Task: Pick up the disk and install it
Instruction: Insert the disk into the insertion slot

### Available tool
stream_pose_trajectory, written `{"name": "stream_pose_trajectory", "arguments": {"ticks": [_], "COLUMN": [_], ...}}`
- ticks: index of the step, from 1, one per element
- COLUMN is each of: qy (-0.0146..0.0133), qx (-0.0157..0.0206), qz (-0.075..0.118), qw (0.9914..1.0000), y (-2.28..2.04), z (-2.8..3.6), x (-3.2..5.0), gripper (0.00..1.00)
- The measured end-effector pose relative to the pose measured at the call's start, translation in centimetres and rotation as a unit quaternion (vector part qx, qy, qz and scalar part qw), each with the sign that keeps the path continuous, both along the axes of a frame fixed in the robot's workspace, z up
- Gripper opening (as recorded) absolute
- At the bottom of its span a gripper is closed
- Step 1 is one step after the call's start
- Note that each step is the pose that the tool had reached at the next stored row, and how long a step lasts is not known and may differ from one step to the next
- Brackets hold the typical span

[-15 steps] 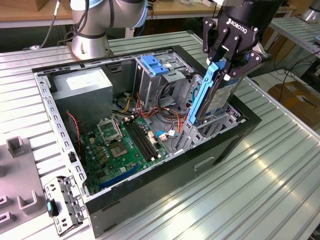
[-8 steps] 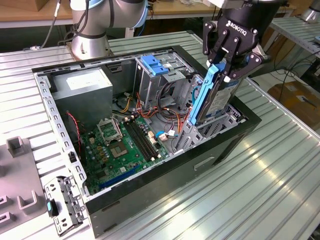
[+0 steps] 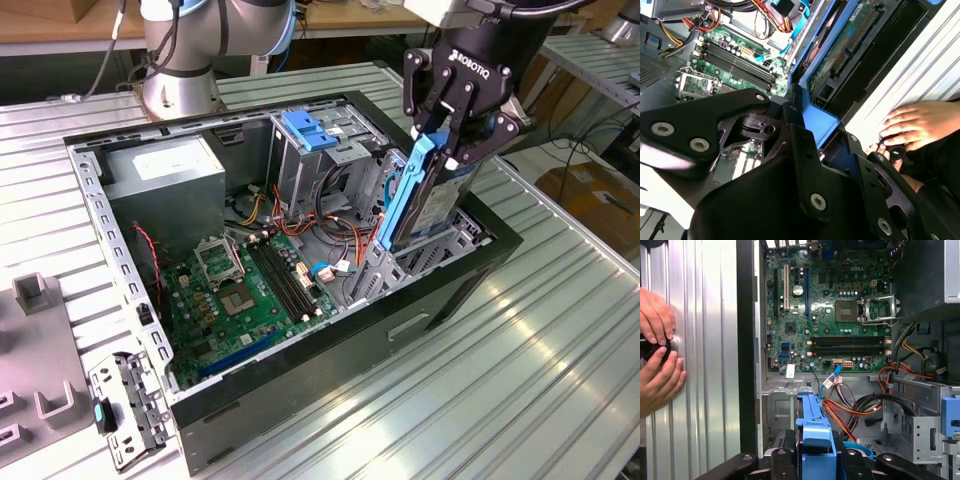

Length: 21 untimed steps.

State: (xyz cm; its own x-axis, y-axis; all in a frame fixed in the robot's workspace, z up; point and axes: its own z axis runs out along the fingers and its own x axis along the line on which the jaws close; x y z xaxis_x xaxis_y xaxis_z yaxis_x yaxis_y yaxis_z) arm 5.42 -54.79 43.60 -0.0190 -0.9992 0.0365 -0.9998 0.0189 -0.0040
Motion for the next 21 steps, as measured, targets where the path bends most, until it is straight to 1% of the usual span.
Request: {"name": "stream_pose_trajectory", "arguments": {"ticks": [4,8,16,17,18,19,21], "qy": [0.0,0.0,0.0,0.0,0.0,0.0,0.0], "qx": [0.0,0.0,0.0,0.0,0.0,0.0001,0.0], "qz": [0.001,0.001,0.001,0.001,0.001,0.001,0.002], "qw": [1.0,1.0,1.0,1.0,1.0,1.0,1.0], "y": [0.0,0.0,0.0,0.0,0.0,0.0,0.0], "z": [-0.28,-0.74,-0.74,-0.75,-0.83,-1.18,-1.56], "x": [0.0,0.0,0.0,0.0,0.0,0.0,0.0], "gripper": [0.37,0.37,0.37,0.38,0.44,0.51,0.51]}}
